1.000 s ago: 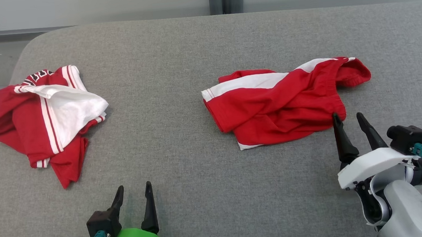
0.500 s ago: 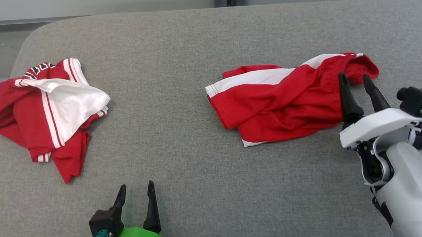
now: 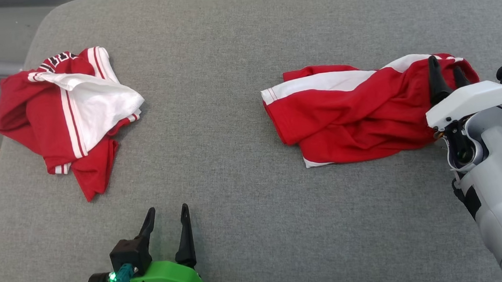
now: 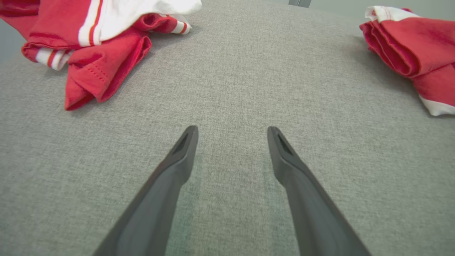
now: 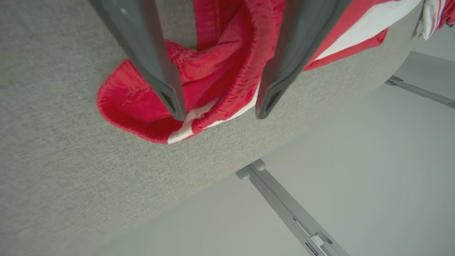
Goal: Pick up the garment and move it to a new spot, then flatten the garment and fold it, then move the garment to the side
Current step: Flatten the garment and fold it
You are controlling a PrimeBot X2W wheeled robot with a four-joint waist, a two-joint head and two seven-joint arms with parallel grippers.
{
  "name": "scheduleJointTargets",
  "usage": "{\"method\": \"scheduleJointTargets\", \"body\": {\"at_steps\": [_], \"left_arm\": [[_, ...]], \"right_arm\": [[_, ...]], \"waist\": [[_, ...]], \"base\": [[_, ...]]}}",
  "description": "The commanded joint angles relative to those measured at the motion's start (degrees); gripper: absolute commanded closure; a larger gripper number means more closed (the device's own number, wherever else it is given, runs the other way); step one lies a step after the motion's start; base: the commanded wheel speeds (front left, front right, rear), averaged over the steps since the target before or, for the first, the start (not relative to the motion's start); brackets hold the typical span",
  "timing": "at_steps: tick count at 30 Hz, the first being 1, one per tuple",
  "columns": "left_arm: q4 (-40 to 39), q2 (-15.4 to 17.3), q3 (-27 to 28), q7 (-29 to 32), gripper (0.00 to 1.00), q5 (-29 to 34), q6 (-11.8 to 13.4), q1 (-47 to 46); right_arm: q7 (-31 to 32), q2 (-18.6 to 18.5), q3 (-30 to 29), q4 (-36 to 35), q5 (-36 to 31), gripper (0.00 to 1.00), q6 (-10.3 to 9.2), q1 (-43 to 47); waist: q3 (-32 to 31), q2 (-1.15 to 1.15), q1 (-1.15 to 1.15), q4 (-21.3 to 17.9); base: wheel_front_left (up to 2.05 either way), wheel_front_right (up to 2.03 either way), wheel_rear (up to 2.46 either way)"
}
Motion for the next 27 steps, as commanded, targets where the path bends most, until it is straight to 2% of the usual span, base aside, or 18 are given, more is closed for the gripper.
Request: {"method": "scheduleJointTargets", "body": {"at_steps": [1,2,3,4,5,12,17,21,27], "left_arm": [[-0.35,0.18,-0.10,-0.03,0.00,-0.21,0.28,-1.33],[-0.44,0.18,-0.15,-0.03,0.00,-0.22,0.29,-1.40],[-0.59,0.18,-0.14,-0.03,0.00,-0.18,0.39,-1.48],[-0.72,0.18,-0.13,-0.03,0.00,-0.05,0.49,-1.57],[-0.83,0.18,-0.09,-0.03,0.00,0.06,0.57,-1.64],[-1.05,0.18,0.82,-0.03,0.00,0.78,0.53,-1.41],[-0.68,0.18,1.84,-0.03,0.00,1.69,0.03,-0.38],[-0.78,0.18,3.00,-0.03,0.00,2.34,-0.21,0.23],[-0.49,0.19,4.30,-0.03,0.00,2.80,-0.59,1.08]], "right_arm": [[-0.02,-0.35,0.03,0.92,0.58,0.00,0.03,-0.88],[-0.18,-0.29,0.14,1.58,1.02,0.00,0.03,-1.30],[-0.44,-0.28,0.39,2.06,1.24,0.12,0.03,-1.60],[-0.59,-0.35,0.72,2.37,1.30,0.51,0.03,-1.84],[-0.96,-0.28,1.18,2.34,1.57,0.98,0.03,-2.14],[-3.82,-0.41,5.73,-2.07,2.80,1.00,0.03,-2.79],[-4.40,-0.89,12.50,-9.33,5.51,1.00,0.03,0.76],[-3.75,-3.17,20.12,-18.09,9.64,1.00,0.03,5.63],[-4.05,-10.58,30.33,-29.63,14.97,1.00,0.03,15.35]], "waist": [[0.71,0.00,0.00,0.62],[0.89,0.00,0.00,0.73],[1.04,0.00,0.00,0.79],[1.16,0.00,0.00,0.80],[1.29,0.00,0.00,0.79],[0.19,0.00,0.00,-0.78],[-2.67,0.00,0.00,-3.43],[-4.83,0.00,0.00,-6.17],[-7.23,0.00,0.00,-10.13]], "base": [[0.00,0.00,0.00],[0.00,0.00,0.00],[0.00,0.00,0.00],[0.00,0.00,0.00],[0.00,0.00,0.00],[0.00,0.00,0.00],[0.00,0.00,0.00],[0.00,0.00,0.00],[0.00,0.00,0.00]]}}
